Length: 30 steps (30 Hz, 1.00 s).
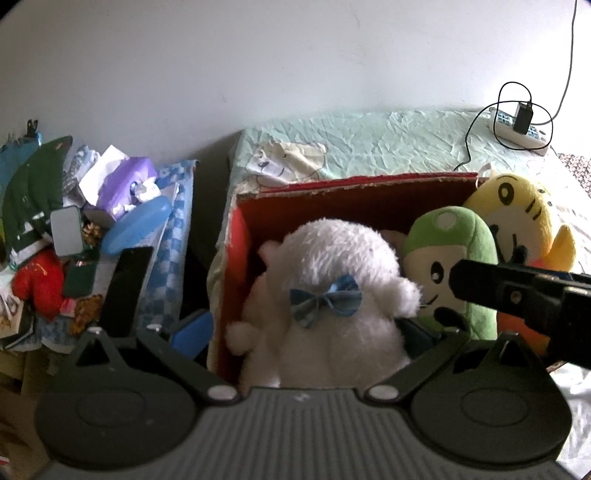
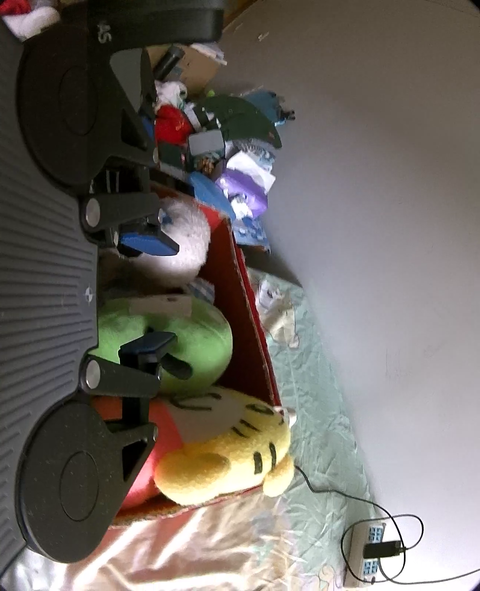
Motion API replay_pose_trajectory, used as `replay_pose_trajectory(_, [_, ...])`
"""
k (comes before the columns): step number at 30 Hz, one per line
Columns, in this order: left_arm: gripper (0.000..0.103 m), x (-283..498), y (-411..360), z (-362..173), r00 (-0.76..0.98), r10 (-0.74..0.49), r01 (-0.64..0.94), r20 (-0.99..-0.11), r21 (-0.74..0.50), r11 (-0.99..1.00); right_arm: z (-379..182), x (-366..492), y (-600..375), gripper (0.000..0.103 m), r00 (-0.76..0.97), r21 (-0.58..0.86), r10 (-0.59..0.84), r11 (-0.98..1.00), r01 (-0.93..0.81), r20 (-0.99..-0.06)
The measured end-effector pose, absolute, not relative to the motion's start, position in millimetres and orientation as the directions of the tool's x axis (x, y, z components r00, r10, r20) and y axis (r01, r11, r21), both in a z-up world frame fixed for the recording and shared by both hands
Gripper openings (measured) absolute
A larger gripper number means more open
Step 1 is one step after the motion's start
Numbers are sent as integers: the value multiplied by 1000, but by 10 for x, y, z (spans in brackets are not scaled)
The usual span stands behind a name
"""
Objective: Organize objects
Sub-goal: 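Open the right gripper and release the pink bunny in the box, then withdraw the right gripper up and away from the red box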
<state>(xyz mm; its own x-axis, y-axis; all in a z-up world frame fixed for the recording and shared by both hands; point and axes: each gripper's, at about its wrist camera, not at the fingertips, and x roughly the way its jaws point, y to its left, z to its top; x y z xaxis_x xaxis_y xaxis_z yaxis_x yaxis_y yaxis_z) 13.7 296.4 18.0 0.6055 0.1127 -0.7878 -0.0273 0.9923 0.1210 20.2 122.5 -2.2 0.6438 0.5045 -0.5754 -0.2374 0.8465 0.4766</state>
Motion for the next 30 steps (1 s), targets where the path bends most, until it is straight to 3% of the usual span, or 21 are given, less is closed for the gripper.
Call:
replay_pose_trajectory(18, [102, 239, 2822, 84, 556, 180, -36, -812, 193, 981, -147, 262, 1095, 56, 635, 525, 501, 834, -172, -588])
replay_pose_trajectory(24, [102, 224, 2829, 100, 554, 190, -55, -810, 192, 980, -103, 249, 1172, 66, 640, 473, 492, 853, -220, -590])
replay_pose_trajectory(30, [102, 215, 2829, 95, 546, 192, -66, -816, 186, 980, -98, 253, 1177, 67, 638, 453, 492, 858, -242, -592])
